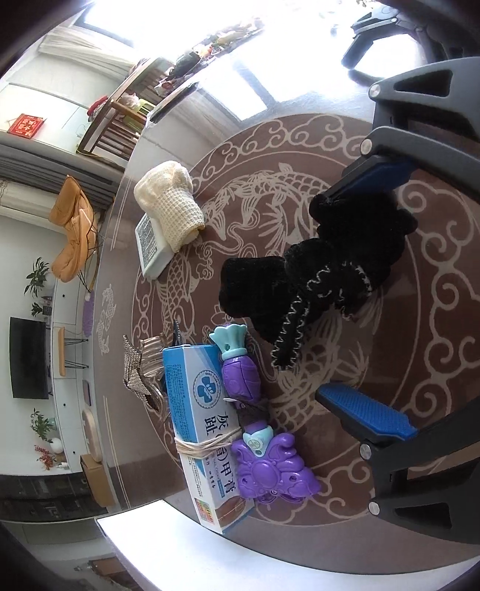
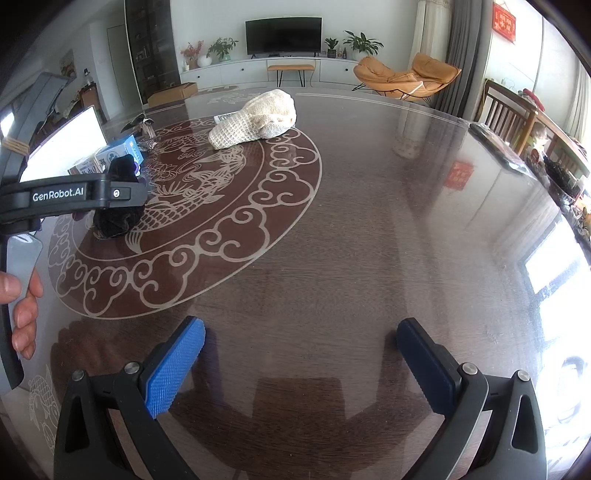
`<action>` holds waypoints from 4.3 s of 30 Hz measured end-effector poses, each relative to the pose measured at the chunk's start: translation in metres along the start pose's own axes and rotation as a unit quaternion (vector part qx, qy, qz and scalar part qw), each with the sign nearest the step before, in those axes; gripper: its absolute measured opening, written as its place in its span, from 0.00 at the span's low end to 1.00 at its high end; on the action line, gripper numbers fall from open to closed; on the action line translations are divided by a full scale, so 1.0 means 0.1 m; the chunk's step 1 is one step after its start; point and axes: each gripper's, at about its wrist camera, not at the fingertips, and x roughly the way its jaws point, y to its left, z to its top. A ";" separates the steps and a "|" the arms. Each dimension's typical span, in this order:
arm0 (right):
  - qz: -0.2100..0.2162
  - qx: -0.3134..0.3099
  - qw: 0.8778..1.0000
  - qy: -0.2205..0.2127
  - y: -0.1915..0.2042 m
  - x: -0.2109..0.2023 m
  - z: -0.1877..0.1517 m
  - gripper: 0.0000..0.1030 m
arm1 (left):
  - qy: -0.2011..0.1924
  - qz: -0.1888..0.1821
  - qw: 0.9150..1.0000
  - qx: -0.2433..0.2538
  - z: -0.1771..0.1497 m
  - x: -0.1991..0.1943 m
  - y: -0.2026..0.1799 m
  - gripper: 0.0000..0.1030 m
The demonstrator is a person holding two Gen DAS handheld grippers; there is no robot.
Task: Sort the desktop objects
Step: 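Lower left gripper onto black knit glove and close on it, then lift black glove with left gripper, then close right gripper on cream knit mitten and lift it while left gripper holds black glove, then carry black glove and cream mitten into white cardboard bin, open both grippers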
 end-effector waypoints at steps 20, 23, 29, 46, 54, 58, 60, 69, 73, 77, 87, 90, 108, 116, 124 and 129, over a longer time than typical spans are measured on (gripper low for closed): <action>0.000 0.000 1.000 0.000 0.00 0.00 0.00 1.00 | 0.017 -0.007 0.999 0.043 0.14 0.07 -0.10 0.79; 0.000 0.000 1.000 0.000 0.00 0.00 0.00 1.00 | 0.002 0.026 0.999 0.048 0.09 0.04 -0.05 0.39; 0.000 0.000 1.000 0.000 0.00 0.00 0.00 1.00 | -0.004 0.061 0.997 0.056 -0.16 -0.17 0.15 0.36; 0.000 0.000 1.000 0.000 0.00 0.00 0.00 1.00 | -0.022 0.048 0.998 0.042 -0.50 -0.41 0.31 0.49; 0.000 0.000 1.000 0.000 0.00 0.01 0.00 1.00 | -0.024 0.048 0.997 0.054 -0.53 -0.36 0.20 0.74; -0.001 0.000 1.000 0.000 0.00 0.01 0.00 1.00 | -0.006 0.049 0.997 0.058 -0.52 -0.30 0.18 0.98; 0.000 0.001 1.000 0.006 0.00 0.01 0.01 1.00 | -0.007 0.050 0.997 0.058 -0.53 -0.29 0.18 0.99; 0.091 0.105 0.990 0.036 -0.13 0.35 1.11 1.00 | -0.008 0.051 0.997 0.058 -0.54 -0.29 0.18 0.99; 0.101 0.179 0.976 0.070 -0.06 0.69 1.69 1.00 | -0.008 0.051 0.997 0.058 -0.54 -0.29 0.18 0.99; 0.059 0.192 0.974 0.100 0.10 1.03 1.98 1.00 | -0.008 0.051 0.997 0.058 -0.54 -0.29 0.18 0.99; 0.061 0.117 0.989 0.067 0.26 1.17 1.99 0.59 | -0.007 0.047 0.997 0.060 -0.52 -0.28 0.17 1.00; 0.078 0.035 0.995 0.060 0.30 0.97 1.76 0.57 | -0.006 0.047 0.997 0.060 -0.52 -0.27 0.17 1.00; 0.072 -0.002 0.995 0.064 -0.02 -0.13 0.04 0.90 | 0.047 -0.038 0.997 0.041 -0.44 -0.38 0.41 1.00; 0.042 -0.010 0.998 0.043 0.28 -0.09 0.13 0.44 | -0.001 0.039 0.996 0.083 -0.42 -0.35 0.26 0.32; 0.082 -0.063 0.995 0.015 0.45 -0.61 0.17 0.34 | -0.088 -0.061 0.994 -0.012 -0.53 -1.32 0.60 0.32; 0.144 -0.103 0.984 -0.023 1.07 -1.05 0.50 0.34 | -0.137 -0.054 0.987 -0.062 -0.49 -2.11 1.26 0.33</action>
